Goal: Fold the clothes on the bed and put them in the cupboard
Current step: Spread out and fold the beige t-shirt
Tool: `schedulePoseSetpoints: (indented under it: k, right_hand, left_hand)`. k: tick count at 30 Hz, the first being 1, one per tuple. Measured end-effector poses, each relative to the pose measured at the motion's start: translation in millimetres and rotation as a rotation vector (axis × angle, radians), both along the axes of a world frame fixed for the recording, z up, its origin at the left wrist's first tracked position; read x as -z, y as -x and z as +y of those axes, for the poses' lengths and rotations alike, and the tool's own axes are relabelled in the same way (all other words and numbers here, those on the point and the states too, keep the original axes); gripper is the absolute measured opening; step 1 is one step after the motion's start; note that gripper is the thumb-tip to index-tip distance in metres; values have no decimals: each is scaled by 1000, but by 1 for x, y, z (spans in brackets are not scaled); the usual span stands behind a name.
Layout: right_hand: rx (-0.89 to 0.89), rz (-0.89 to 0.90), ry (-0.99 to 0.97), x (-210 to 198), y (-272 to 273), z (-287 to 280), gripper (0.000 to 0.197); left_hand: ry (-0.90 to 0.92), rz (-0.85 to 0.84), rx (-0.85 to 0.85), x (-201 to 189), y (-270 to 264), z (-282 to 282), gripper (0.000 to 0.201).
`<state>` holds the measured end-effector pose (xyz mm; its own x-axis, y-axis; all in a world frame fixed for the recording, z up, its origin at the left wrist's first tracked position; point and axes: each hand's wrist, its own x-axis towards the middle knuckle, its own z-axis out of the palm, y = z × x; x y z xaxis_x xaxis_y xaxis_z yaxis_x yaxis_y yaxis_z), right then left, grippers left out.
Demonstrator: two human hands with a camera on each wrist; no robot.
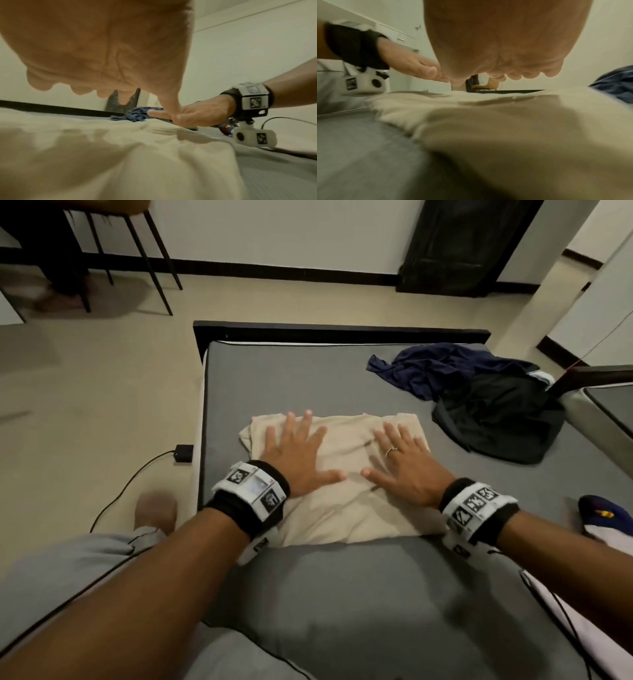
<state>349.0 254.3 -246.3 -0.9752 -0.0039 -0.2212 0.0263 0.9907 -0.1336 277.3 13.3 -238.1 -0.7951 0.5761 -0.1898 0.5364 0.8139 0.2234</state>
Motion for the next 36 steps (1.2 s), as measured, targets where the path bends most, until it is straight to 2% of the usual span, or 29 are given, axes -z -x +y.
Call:
schedulePoseSetpoints:
  k: [3, 5, 8, 18, 20, 22, 25, 27, 28, 31, 34, 36]
  right_hand:
    - [-130, -83, -74, 21, -36, -19, 102]
    - [-105, -102, -86, 33, -46, -16, 105]
    - [-13, -104, -70, 35, -42, -3, 108]
    - [162, -163, -5, 29, -54, 29, 117]
    - [221, -177, 4, 25, -56, 31, 122]
    - [278, -158, -19, 16, -55, 24, 121]
    - [236, 24, -94, -2, -54, -11, 102]
    - [138, 161, -122, -15, -54, -48, 83]
    - [101, 192, -110, -20, -53, -70, 76]
    - [25, 214, -63, -22, -44, -138, 75]
    - [-26, 179, -82, -18, -32, -195, 74]
    - [-72, 151, -121, -14, -26, -219, 66]
  left_hand:
    - [92, -150, 164, 20, -34, 11, 110]
    - [202, -151, 189, 38, -39, 9, 119]
    - [226, -160, 106, 44, -30, -5, 127]
    - [291, -255, -165, 29, -12, -70, 148]
    - [282, -229, -226, 25, -11, -81, 139]
    - [219, -169, -340, 21, -6, -88, 118]
    - [115, -2, -459, 16, 5, -94, 82]
    - [80, 113, -399, 15, 15, -96, 57]
    - [71, 157, -336, 17, 22, -95, 55]
    - [132, 279, -67, 23, 38, -87, 74]
    - [277, 321, 155, 27, 42, -76, 76]
    - [332, 322, 209, 25, 46, -72, 74]
